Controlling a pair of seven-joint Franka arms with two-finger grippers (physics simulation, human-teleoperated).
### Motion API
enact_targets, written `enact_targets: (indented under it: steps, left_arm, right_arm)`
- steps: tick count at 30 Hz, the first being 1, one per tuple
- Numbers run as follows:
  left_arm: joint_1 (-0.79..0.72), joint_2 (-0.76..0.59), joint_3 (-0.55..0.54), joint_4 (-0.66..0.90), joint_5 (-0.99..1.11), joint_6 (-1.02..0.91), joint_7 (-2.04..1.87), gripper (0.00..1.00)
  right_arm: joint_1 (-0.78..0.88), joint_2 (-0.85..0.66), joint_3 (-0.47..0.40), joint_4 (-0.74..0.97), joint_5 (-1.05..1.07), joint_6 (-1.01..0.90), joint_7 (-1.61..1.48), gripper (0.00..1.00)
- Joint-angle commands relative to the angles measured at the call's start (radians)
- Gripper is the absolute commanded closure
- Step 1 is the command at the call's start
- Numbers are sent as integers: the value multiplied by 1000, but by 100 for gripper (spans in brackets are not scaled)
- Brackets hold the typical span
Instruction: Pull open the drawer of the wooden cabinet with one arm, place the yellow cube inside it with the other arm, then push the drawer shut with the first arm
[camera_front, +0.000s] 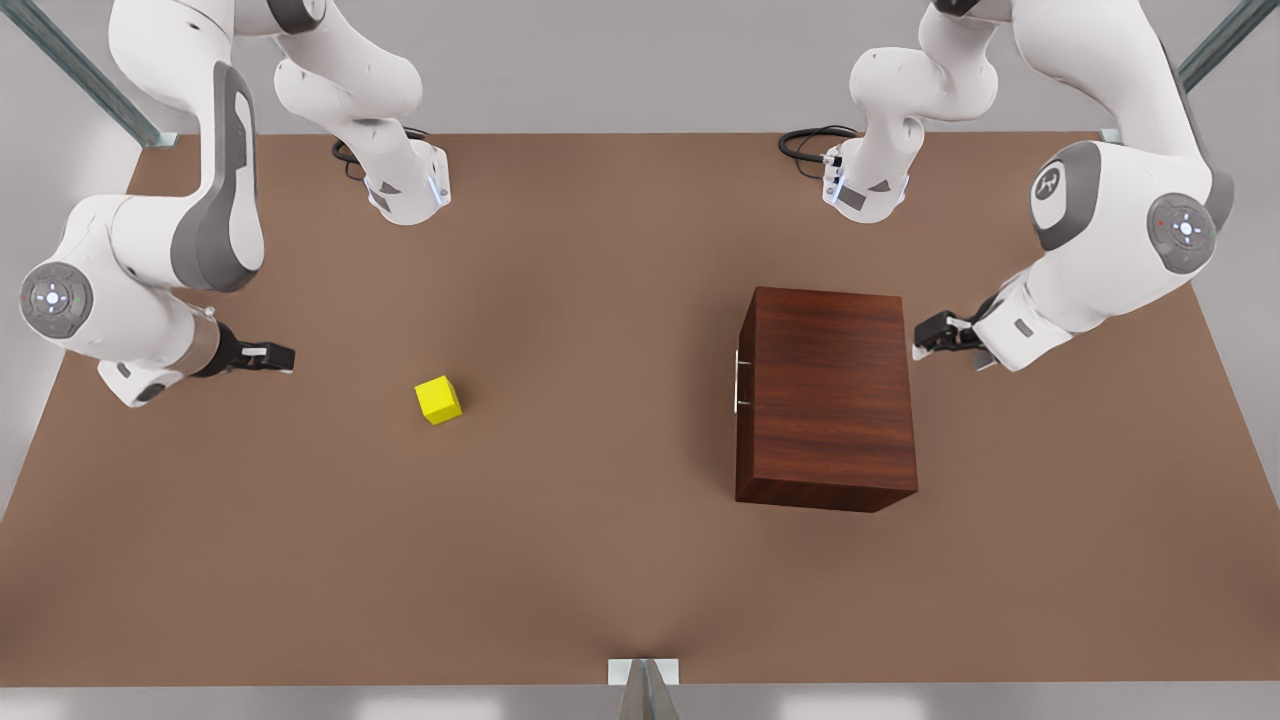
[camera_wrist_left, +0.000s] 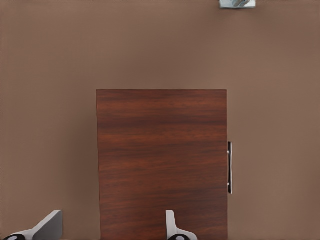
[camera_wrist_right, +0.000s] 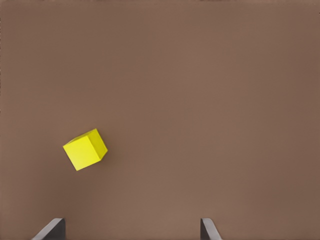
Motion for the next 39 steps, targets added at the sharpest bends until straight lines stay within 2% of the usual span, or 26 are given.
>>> enact_targets:
  steps: [1, 3, 4, 6, 11, 15, 21, 22, 32, 39]
  left_arm:
    - [-5, -1, -2, 1, 13, 32, -11, 0]
    - [-13, -1, -2, 9, 13, 32, -10, 0]
    - [-60, 1, -5, 16, 84, 33, -11, 0]
    - [-275, 60, -2, 67, 234, 27, -162, 0]
    - [-363, 103, -2, 85, 246, 25, -172, 0]
    - [-587, 355, -6, 312, 283, -2, -652, 0]
    - [-598, 487, -3, 312, 291, 47, -892, 0]
    - [-599, 501, -5, 312, 343, 47, -915, 0]
    - [-645, 559, -3, 298, 521, 33, -936, 0]
    - [-645, 596, -2, 268, 558, 28, -955, 0]
  right_arm:
    - [-1, 0, -1, 2, 6, 60, -12, 0]
    - [-3, 1, -3, 5, 8, 63, -12, 0]
    - [-3, 1, -8, 5, 9, 63, -18, 0]
    - [-5, 1, -11, 12, 9, 61, -20, 0]
    - [-3, 7, -9, 15, 11, 72, -15, 0]
    - [-5, 9, -11, 22, 12, 70, -12, 0]
    - [-3, 7, -8, 27, 25, 38, -14, 0]
    - [-5, 9, -9, 36, 23, 35, -20, 0]
    - [5, 20, -1, 38, 15, 37, -9, 0]
    - [6, 20, 2, 38, 17, 37, -7, 0]
